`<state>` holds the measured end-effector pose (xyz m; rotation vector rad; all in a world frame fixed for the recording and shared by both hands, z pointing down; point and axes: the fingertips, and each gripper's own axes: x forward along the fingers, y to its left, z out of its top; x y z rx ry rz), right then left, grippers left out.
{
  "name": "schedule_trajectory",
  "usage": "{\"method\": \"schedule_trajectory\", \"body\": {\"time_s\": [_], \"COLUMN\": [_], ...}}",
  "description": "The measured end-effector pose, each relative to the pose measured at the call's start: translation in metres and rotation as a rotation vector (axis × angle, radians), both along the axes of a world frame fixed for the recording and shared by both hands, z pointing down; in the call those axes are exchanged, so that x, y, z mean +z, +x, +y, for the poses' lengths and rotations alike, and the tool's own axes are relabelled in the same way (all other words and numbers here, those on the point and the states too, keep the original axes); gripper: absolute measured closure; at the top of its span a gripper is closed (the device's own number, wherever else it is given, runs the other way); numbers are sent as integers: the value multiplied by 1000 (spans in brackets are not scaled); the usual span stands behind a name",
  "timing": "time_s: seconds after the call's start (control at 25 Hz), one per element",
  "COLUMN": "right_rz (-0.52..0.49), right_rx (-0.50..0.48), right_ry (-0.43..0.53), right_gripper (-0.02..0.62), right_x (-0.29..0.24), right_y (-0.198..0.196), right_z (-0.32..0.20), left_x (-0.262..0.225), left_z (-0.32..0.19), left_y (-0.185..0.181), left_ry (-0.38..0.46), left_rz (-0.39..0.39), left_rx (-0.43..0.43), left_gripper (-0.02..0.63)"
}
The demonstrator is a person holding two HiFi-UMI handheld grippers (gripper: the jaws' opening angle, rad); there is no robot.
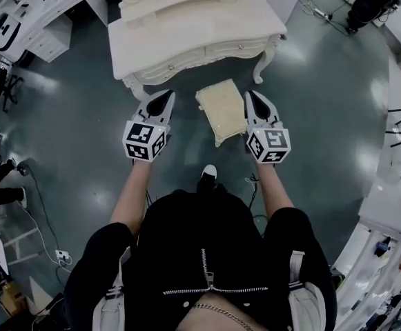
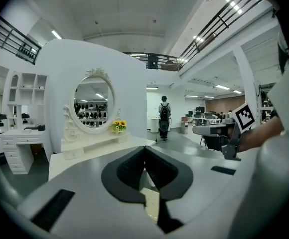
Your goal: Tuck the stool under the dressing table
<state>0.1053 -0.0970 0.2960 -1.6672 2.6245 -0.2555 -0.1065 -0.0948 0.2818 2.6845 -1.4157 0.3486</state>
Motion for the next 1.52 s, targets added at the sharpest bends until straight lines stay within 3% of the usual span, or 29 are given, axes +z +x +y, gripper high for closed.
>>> {"method": "schedule_trajectory", "body": {"time_s": [0.44, 0.84, 1.08, 1.36, 1.52], "right_rz": [-7, -8, -58, -59, -92], "right_rx": [10, 31, 138, 176, 200], "right_ry": [40, 25, -11, -28, -84], "right_gripper": [589, 589, 588, 387, 364], "right_x": [-18, 0, 14, 29, 49], "right_y": [19, 15, 35, 48, 60], "right_z": [-46, -60, -51, -47, -45], "left_x": [-9, 7, 31, 50, 55], "left_z": [-52, -79, -92, -109, -117], "left_y": [25, 32, 49, 74, 84], "left_ry": [22, 19, -50, -94, -102], "left_rz": [13, 30, 25, 30, 25], "left_rx": [41, 105, 198, 274, 305], "left_gripper": [584, 584, 585, 584, 584]}}
